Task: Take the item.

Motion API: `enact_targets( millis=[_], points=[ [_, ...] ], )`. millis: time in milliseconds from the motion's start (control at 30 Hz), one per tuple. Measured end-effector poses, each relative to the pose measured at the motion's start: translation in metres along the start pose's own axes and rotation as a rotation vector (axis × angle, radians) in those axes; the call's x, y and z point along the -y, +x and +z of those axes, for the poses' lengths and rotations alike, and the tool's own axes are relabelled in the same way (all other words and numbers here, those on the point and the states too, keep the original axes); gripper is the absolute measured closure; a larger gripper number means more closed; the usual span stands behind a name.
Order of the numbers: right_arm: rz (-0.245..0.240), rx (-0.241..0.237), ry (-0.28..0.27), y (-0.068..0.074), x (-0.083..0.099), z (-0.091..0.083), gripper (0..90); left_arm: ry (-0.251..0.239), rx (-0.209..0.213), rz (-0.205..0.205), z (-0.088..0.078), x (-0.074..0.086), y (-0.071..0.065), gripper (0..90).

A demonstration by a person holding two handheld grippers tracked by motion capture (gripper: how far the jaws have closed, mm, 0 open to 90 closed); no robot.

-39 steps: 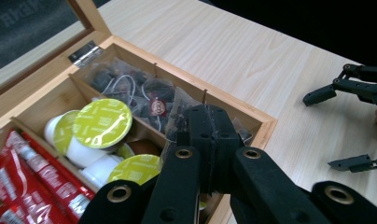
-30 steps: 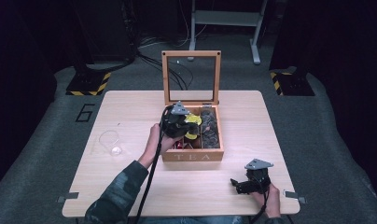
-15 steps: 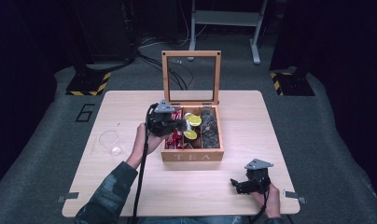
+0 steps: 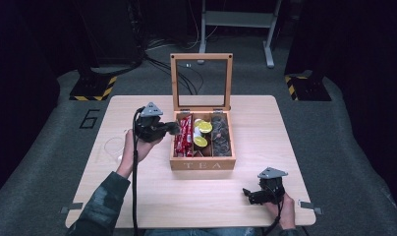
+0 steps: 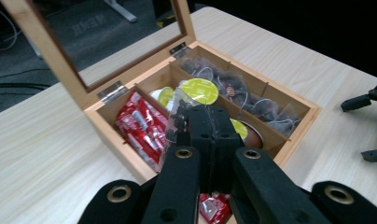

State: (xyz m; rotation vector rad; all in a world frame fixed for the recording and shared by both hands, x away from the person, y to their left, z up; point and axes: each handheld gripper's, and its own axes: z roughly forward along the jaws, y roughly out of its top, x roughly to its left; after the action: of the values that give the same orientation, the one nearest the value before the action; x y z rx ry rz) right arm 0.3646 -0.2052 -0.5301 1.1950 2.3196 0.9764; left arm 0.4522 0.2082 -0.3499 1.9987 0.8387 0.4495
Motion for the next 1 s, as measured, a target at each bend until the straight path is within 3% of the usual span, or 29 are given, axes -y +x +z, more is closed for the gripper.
enact_targets(
  millis=[1000],
  points=[
    [-0.003,-0.002,0.004,0.0,0.0,0.0,0.3,-0.038,-0.133,-0.094,-0.054,0.03,0.05,90.0]
  ],
)
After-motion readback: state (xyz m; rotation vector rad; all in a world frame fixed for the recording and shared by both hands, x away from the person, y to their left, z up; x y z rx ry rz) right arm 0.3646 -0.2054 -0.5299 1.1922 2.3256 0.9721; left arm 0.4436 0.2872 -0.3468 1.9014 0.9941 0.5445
